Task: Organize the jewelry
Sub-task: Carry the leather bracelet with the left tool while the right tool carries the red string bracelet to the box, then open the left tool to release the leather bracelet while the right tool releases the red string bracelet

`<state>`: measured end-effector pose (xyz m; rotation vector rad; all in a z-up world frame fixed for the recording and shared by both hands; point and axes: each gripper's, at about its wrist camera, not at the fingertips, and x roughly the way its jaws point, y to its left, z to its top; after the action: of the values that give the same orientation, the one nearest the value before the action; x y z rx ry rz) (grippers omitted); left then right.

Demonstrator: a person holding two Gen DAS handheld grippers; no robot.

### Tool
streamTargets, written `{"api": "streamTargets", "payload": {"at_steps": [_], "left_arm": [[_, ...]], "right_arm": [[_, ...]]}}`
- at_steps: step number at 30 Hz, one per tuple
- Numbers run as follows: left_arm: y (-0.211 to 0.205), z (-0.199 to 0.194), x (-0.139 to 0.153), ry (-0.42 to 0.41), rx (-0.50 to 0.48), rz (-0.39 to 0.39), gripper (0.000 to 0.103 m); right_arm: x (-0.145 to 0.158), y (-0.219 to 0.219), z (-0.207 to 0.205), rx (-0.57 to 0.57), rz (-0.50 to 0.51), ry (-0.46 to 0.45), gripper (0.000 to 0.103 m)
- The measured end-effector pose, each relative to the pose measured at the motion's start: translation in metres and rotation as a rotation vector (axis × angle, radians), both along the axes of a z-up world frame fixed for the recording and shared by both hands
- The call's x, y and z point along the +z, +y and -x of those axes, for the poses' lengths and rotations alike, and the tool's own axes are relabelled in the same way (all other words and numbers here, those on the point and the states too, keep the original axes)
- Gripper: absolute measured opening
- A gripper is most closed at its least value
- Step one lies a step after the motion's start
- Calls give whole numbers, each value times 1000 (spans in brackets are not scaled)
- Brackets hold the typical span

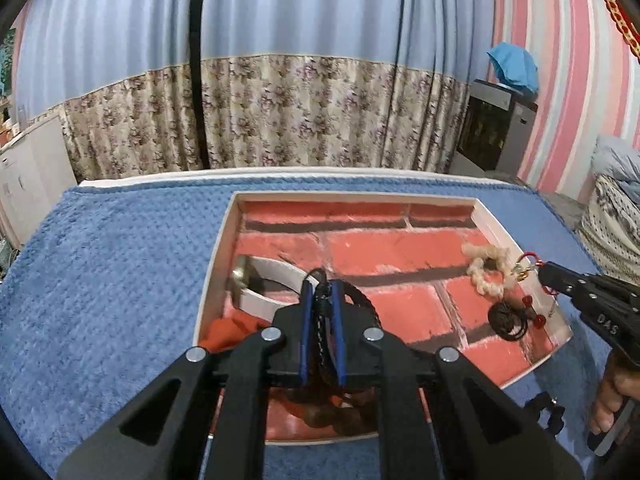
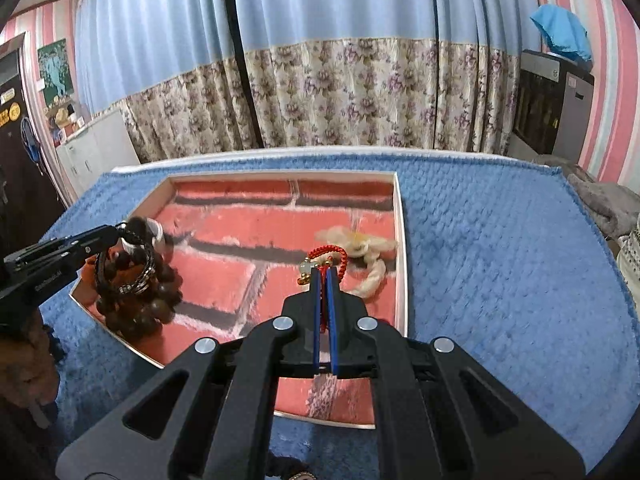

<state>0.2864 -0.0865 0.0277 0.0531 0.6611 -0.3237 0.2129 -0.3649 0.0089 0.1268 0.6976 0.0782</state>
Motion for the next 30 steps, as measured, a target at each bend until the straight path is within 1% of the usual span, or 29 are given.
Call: {"api": "streamTargets", "payload": {"at_steps": [6, 13, 17, 25, 30], "left_arm": [[-6, 2, -8, 1, -15, -16, 10], [-3, -5, -20, 32, 10, -31, 11], [-4, -5, -24, 35, 9, -41, 11], [-5, -4, -28, 31, 14, -61, 11], [-5, -3, -28, 31, 14, -61, 12]], "right_arm": [[-11, 2, -4, 3, 10, 26, 4], [-24, -1, -9, -9, 21, 66, 4], [-31, -3, -11, -14, 21, 86, 4], [-36, -6, -11, -26, 21, 93, 5], [-35, -7, -10, -24, 14, 88, 5]]}}
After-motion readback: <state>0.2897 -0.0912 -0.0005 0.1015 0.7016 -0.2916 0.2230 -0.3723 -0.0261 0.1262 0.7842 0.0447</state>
